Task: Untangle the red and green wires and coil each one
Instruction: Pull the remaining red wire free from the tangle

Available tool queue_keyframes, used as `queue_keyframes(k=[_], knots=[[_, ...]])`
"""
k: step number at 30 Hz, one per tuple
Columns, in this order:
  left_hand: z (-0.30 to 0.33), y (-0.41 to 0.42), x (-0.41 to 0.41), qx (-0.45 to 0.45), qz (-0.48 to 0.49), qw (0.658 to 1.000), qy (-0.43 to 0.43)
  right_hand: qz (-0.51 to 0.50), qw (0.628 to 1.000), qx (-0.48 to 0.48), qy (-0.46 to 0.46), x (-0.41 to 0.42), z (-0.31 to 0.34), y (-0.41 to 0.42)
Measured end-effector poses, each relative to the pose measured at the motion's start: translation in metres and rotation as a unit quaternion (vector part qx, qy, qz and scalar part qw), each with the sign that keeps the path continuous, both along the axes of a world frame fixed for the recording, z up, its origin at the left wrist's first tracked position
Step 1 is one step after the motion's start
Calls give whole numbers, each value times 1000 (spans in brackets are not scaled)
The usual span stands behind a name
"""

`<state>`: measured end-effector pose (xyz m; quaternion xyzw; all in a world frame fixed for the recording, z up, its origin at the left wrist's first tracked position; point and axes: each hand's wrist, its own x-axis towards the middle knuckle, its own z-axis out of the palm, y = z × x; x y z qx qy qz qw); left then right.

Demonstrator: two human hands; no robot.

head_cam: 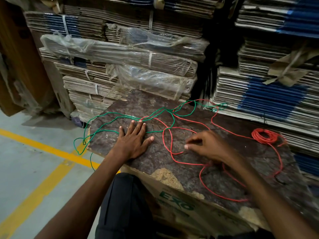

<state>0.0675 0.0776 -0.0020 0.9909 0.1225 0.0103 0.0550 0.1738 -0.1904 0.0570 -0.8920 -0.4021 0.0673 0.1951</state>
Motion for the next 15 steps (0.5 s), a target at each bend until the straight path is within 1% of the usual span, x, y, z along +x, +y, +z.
queue_keyframes(k=[2, 3, 6, 8, 11, 15], knots=[[0, 0, -1, 0, -2, 1000, 1, -46, 997, 53, -33, 6, 1, 16], [0, 0, -2, 0, -4, 1000, 2, -68, 994, 63, -54, 11, 0, 24], [1, 1, -2, -6, -7, 1000, 9, -102, 991, 23, -78, 23, -4, 45], [0, 2, -2, -9, -9, 1000, 9, -89, 993, -10, -70, 27, -8, 57], [-2, 3, -1, -9, -10, 1000, 4, -91, 990, -44, -96, 24, -12, 63], [-3, 4, -1, -13, -9, 1000, 2, -156, 979, -64, -111, 27, -13, 47]])
